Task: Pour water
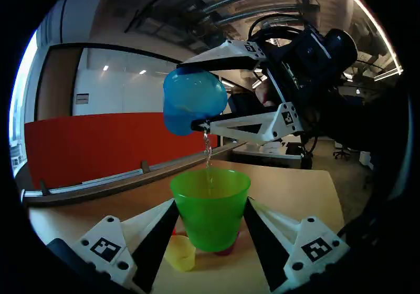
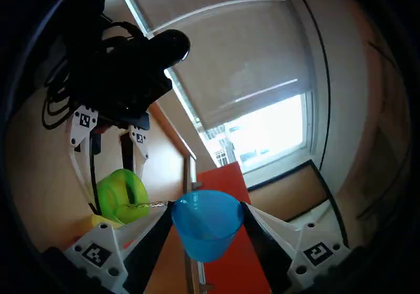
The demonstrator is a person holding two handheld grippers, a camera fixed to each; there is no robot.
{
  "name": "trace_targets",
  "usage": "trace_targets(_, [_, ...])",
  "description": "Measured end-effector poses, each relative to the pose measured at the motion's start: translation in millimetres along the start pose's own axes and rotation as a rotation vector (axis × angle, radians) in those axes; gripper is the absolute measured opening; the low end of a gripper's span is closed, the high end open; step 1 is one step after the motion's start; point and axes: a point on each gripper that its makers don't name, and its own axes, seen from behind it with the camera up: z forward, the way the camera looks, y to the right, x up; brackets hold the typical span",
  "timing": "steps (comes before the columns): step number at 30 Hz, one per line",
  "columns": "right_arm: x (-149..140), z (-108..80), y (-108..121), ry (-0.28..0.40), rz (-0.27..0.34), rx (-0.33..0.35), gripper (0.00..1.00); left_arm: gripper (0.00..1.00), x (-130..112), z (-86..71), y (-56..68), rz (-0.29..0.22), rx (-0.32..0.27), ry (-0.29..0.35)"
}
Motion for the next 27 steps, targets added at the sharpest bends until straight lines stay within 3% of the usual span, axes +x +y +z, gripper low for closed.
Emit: trace_targets(27, [2.3, 0.4, 3.6, 0.000, -0.072, -0.011, 0.92, 0.82, -1.0, 2.0, 1.8, 0.000, -0.002, 0.004])
